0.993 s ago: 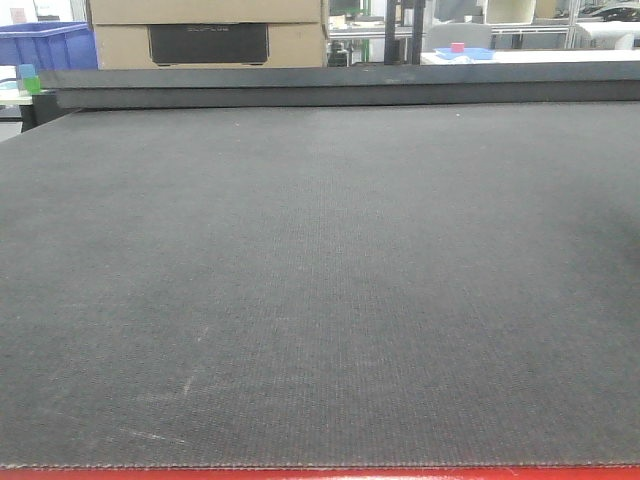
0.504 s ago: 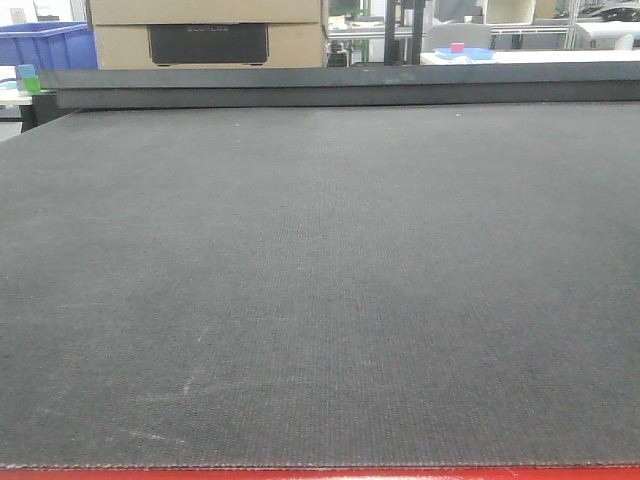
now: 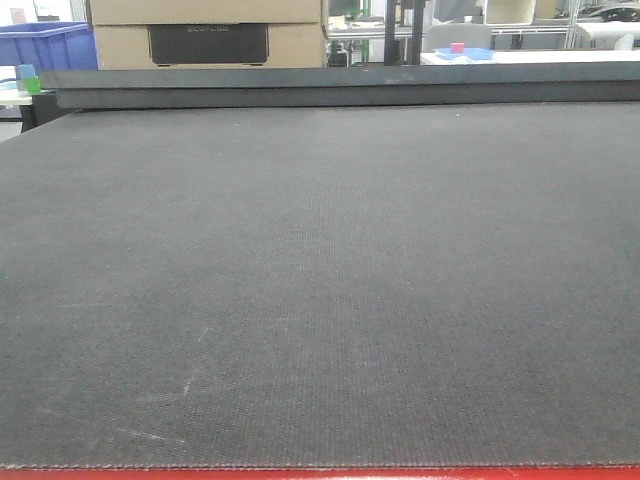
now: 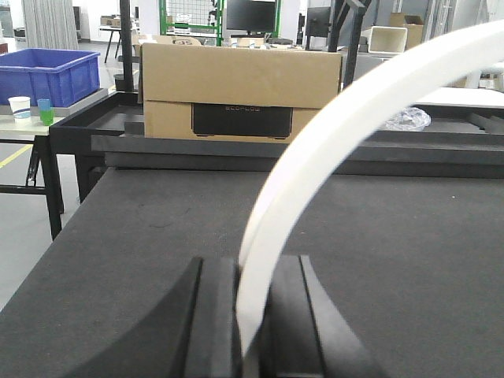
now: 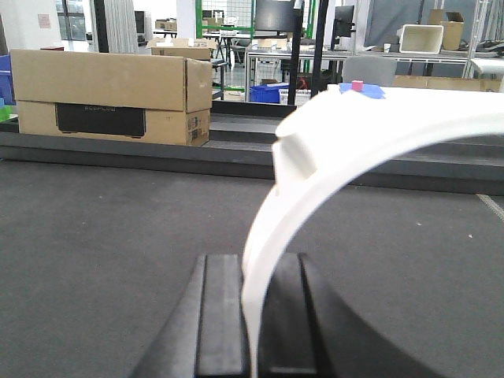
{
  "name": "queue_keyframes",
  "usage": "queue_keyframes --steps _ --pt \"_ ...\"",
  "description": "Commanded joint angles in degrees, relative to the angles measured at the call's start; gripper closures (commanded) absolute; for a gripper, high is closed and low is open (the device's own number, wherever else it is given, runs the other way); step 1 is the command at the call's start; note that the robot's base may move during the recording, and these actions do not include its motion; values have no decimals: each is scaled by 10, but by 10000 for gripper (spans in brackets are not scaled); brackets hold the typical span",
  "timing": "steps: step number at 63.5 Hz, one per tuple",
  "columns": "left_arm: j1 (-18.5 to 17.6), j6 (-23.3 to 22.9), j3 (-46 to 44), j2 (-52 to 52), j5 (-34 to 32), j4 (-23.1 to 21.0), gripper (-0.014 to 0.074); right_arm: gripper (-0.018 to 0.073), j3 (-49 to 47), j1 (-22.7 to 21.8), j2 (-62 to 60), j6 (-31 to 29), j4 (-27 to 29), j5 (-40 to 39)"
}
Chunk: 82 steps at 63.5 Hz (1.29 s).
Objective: Grab PVC pipe and place in blue bin
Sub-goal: 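Lift the white PVC piece off the table with both grippers, then drive away from the table holding the PVC piece in both grippers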
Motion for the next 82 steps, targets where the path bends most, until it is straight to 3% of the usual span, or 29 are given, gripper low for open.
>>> queue_keyframes --steps 1,82 --pt "-3 -5 -2 -3 -16 1 707 721 -1 1 -3 -4 -1 -18" --pt "-3 -5 -2 -3 -16 1 707 721 -1 1 -3 -4 -1 -18"
